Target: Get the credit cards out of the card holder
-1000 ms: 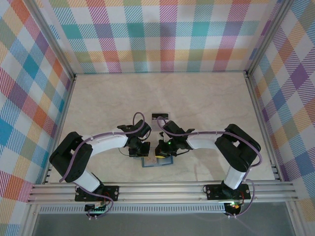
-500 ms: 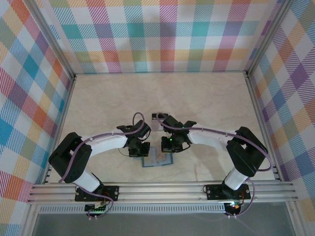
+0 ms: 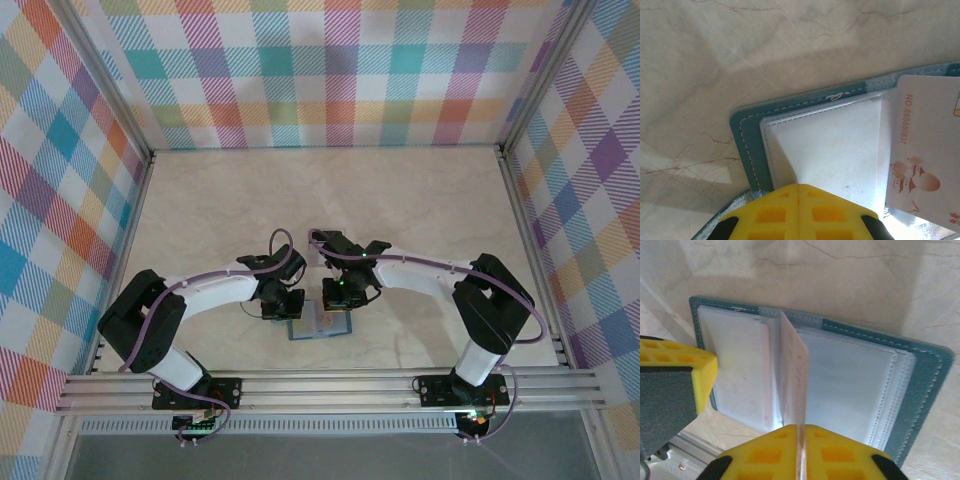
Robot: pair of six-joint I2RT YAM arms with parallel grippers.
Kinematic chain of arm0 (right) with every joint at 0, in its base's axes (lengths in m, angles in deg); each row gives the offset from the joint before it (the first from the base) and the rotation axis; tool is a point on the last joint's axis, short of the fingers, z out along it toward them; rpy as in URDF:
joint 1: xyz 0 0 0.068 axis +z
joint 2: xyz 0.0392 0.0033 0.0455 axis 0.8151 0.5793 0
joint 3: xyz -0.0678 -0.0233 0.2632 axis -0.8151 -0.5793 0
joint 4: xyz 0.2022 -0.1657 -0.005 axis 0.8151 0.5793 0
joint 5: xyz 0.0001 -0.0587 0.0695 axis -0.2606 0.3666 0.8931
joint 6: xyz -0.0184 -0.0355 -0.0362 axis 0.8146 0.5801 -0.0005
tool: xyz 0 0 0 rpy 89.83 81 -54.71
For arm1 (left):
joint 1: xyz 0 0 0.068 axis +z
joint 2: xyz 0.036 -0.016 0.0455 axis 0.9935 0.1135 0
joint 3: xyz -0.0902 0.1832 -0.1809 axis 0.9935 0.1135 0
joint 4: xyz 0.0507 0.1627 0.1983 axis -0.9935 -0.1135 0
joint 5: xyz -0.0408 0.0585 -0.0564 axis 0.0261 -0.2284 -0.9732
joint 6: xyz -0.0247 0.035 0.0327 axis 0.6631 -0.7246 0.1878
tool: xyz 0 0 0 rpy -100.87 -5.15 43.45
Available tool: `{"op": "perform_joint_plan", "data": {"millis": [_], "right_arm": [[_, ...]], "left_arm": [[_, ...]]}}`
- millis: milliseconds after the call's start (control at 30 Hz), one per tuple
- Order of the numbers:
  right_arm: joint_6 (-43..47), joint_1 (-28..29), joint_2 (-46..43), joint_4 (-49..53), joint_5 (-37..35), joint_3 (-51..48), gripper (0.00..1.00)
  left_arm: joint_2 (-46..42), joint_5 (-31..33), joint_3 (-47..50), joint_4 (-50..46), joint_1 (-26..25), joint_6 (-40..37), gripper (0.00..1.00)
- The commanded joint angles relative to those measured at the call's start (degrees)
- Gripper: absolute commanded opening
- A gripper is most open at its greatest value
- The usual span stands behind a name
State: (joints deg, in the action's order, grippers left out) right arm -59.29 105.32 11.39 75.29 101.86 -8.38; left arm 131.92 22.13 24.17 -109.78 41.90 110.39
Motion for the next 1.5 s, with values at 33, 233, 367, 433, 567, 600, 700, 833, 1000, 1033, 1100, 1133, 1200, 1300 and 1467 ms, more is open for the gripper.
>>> {"op": "perform_joint_plan", "data": {"millis": [33,233,367,433,567,600,700,833,1000,1033,1100,1133,1200,1300,1467], "right_arm": [[-1.5,0.3,0.9,-2.2,2.7,-0.9,0.18],[-2.1,0.3,0.4,-2.5,2.4,-1.6,0.11],[-2.1,0.3,-1.0,-1.1,0.8,-1.4,0.06],[-1.8,0.2,-2.8,0.6,-1.1,-1.1,0.05],[-0.3,-0.8,-6.9,2.7,-3.5,-0.4,0.04],[0.7,-1.3,-7.9,2.7,-3.4,-0.3,0.05],[4.9,-3.1,-9.6,3.6,-3.8,0.7,0.05],[14.8,-5.7,-10.1,5.2,-3.8,3.7,0.05],[35.8,-8.5,-7.6,7.1,-6.2,9.5,0.05],[41.7,-8.7,-6.6,7.7,-5.8,11.1,0.04],[54.8,-8.7,-4.6,9.2,-6.0,13.8,0.04],[60.2,-8.7,-3.5,10.1,-6.9,15.5,0.03],[70.4,-8.8,-1.6,11.5,-8.5,18.4,0.0],[83.1,-8.9,1.5,14.6,-9.3,22.3,0.0],[91.7,-10.5,8.1,22.2,-10.6,32.8,0.0]], "left_arm": [[1.1,-1.2,0.1,-0.8,-0.4,-1.0,0.04],[0.6,-1.2,0.1,-0.5,-0.3,-1.1,0.04],[-1.0,-0.7,0.0,-0.5,-0.4,-0.9,0.04],[-3.2,0.3,0.5,-0.7,-0.3,-0.5,0.05],[-7.0,1.9,0.0,-2.0,-0.3,-0.4,0.06],[-7.7,2.4,-0.3,-2.6,-0.2,-0.5,0.06],[-9.1,3.6,-0.8,-3.7,0.1,-0.5,0.07],[-10.1,4.3,-0.4,-4.4,0.5,-0.4,0.08],[-11.3,4.8,0.3,-5.1,0.8,-0.5,0.08],[-11.5,4.8,0.3,-5.3,0.8,-0.5,0.08],[-11.9,4.9,0.7,-5.3,0.9,-0.4,0.09],[-11.8,5.0,0.8,-5.2,0.9,-0.3,0.09],[-11.5,4.8,0.6,-5.3,0.9,-0.3,0.09],[-11.7,5.2,0.5,-5.9,1.0,-0.5,0.09],[-13.3,6.4,1.3,-6.6,1.0,-0.3,0.09]]}}
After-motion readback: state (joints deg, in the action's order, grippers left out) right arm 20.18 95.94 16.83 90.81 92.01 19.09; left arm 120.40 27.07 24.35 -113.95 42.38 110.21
